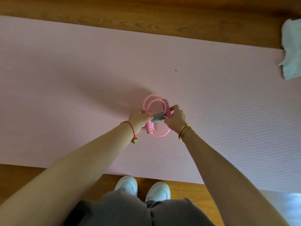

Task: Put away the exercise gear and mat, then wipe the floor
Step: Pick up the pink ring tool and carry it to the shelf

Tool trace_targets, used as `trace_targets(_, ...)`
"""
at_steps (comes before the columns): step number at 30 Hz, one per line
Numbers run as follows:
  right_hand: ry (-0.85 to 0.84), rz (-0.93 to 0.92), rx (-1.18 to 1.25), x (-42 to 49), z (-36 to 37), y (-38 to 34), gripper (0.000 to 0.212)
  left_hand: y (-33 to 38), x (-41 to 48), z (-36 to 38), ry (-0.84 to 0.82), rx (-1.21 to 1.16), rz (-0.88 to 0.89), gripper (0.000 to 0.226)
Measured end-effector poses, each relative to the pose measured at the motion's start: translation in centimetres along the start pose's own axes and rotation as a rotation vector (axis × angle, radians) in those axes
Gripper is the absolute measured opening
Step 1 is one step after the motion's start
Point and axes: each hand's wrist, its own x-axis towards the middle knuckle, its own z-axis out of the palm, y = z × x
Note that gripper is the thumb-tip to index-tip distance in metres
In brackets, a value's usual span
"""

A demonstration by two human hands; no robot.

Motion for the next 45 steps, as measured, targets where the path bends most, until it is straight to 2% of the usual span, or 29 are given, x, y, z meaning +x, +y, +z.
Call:
trace_targets(5, -0.022, 0.017, 0.165, -4.4, -2.8, -2.0, 0.045, 2.0, -5.0, -2.3, -0.054, -0.008, 0.072, 0.007)
trace_targets(8, -0.05, -0.009, 0.25, -8.5, -5.0, -4.5, 0.046, 3.8, -9.5, -4.1, -0.048, -0.034, 0.115, 0.006)
trace_targets(12, -0.082, -0.05, 0.327, -14.9, -8.3, -9.3, 0.042, 6.8, -16.5, -7.0, -0.013, -0.051, 0.134, 0.048)
trace_targets(15, -0.1, -0.097, 0.344, -20.2, -11.2, -13.6, 0.041, 9.7, -22.4, -9.1, -0.004, -0.082, 0.165, 0.059)
trace_targets(22, -0.165, -0.174, 0.432, -32.2, -17.4, -23.1, 0.043, 16.0, -37.1, -13.9, 0.061, -0.114, 0.315, 0.052)
trace_targets(28, -0.238, -0.187, 0.595, -42.6, -20.7, -30.1, 0.046, 20.2, -49.5, -18.4, 0.095, -0.204, 0.445, 0.033)
trace_targets(32, -0.236, -0.251, 0.579, -49.3, -22.0, -34.7, 0.049, 21.8, -57.2, -21.7, 0.098, -0.317, 0.523, 0.025)
trace_targets(36, -0.249, -0.355, 0.505, -55.5, -22.8, -38.6, 0.048, 21.6, -64.1, -25.0, 0.142, -0.403, 0.56, 0.045)
trace_targets(40, -0.256, -0.463, 0.437, -61.3, -22.6, -41.7, 0.042, 19.8, -69.9, -27.5, 0.221, -0.491, 0.6, 0.045)
trace_targets(45, -0.318, -0.564, 0.369, -68.1, -20.3, -45.2, 0.042, 17.3, -76.2, -31.0, 0.378, -0.604, 0.625, 0.017)
